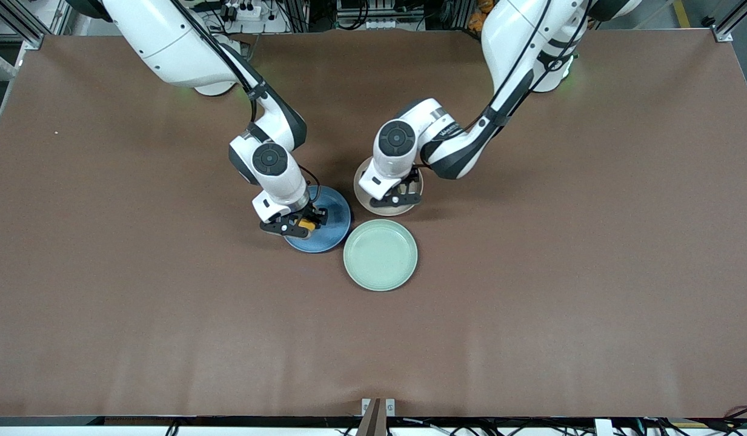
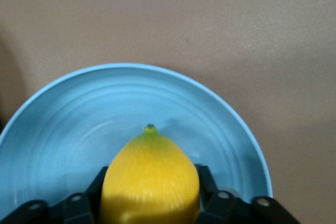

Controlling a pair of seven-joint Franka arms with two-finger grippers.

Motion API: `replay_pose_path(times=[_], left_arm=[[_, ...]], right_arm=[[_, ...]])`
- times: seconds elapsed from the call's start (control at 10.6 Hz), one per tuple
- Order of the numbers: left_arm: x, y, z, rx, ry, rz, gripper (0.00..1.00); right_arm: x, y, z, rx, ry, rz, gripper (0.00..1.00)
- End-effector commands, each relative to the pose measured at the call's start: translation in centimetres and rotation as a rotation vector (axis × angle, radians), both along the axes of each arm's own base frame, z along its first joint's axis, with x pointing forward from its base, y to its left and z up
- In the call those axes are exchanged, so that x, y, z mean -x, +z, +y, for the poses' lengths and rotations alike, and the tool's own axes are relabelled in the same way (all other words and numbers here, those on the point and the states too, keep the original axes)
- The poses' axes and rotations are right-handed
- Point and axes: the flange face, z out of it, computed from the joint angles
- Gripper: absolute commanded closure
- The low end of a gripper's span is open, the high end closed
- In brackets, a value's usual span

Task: Place lemon and lettuce in plates
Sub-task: 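Lower the lemon onto the blue plate while the left gripper releases lettuce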

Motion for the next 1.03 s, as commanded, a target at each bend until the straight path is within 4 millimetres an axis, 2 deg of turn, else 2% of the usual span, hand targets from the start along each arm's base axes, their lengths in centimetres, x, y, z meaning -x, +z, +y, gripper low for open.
replay_pose_path(times=[0.0, 0.09, 0.28, 0.56, 0.75, 0.94], left_arm=[[-3.3, 2.6, 2.3, 0.006, 0.054, -0.053, 0.0], [-4.9, 2.9, 3.7, 0.007, 0.083, -0.061, 0.0], [-8.3, 3.6, 7.3, 0.007, 0.153, -0.08, 0.0], [-12.0, 3.9, 12.2, -0.029, 0.097, -0.139, 0.0], [-14.4, 4.0, 16.3, -0.035, 0.049, -0.153, 0.0], [-16.5, 3.7, 20.2, -0.065, -0.006, -0.174, 0.0]], right_arm=[[-0.7, 1.0, 0.3, 0.011, -0.005, -0.024, 0.0], [-1.4, 1.5, 0.0, 0.03, -0.011, -0.016, 0.0], [-3.2, 4.2, -0.3, 0.084, -0.025, 0.018, 0.0], [-4.9, 7.8, -2.5, 0.043, -0.018, 0.034, 0.0], [-6.2, 10.8, -5.7, 0.036, -0.042, 0.036, 0.0], [-7.5, 12.9, -9.9, 0.081, -0.034, 0.043, 0.0]])
